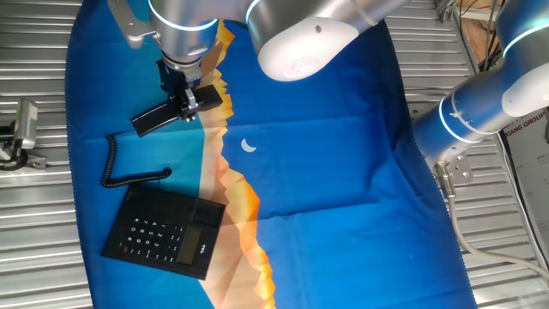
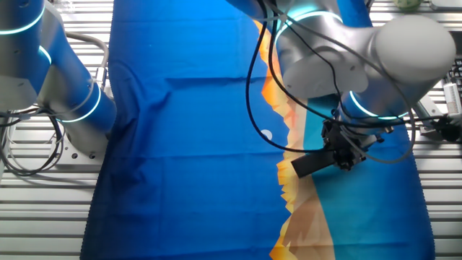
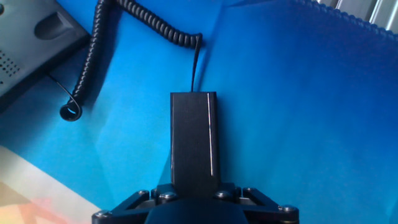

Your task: Place the handset of the telephone on the corresponding phone cradle

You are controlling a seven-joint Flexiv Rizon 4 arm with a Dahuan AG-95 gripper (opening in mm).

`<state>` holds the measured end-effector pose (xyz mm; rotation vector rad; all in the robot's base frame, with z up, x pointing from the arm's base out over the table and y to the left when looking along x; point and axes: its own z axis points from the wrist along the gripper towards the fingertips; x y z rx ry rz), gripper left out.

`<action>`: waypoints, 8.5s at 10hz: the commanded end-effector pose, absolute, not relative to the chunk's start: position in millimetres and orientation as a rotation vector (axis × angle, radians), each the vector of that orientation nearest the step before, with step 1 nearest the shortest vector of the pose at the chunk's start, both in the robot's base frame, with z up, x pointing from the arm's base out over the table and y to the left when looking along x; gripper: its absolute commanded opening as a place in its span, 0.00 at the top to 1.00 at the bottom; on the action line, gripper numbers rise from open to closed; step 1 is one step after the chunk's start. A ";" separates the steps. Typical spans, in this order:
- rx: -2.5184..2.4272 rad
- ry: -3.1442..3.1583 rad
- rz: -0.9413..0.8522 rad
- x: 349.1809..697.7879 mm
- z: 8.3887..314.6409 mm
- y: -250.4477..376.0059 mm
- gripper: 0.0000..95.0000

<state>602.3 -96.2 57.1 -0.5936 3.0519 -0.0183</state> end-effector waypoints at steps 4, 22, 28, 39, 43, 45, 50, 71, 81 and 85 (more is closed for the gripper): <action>-0.565 3.076 -0.017 601.5 67.2 -93.0 1.00; -0.309 3.207 -0.063 622.1 76.2 -72.8 1.00; -0.156 3.214 -0.072 625.6 73.1 -62.1 1.00; 0.028 3.208 -0.079 623.3 77.7 -40.8 1.00; 0.095 3.206 -0.087 620.7 79.1 -30.0 1.00; 0.117 3.202 -0.091 619.9 78.8 -25.0 1.00; 0.223 3.181 -0.091 618.4 74.5 -10.6 1.00; 0.406 3.136 -0.018 627.1 88.9 24.6 1.00; 0.405 3.127 -0.014 626.9 89.5 25.2 1.00; 0.398 3.128 -0.002 626.9 89.5 25.2 1.00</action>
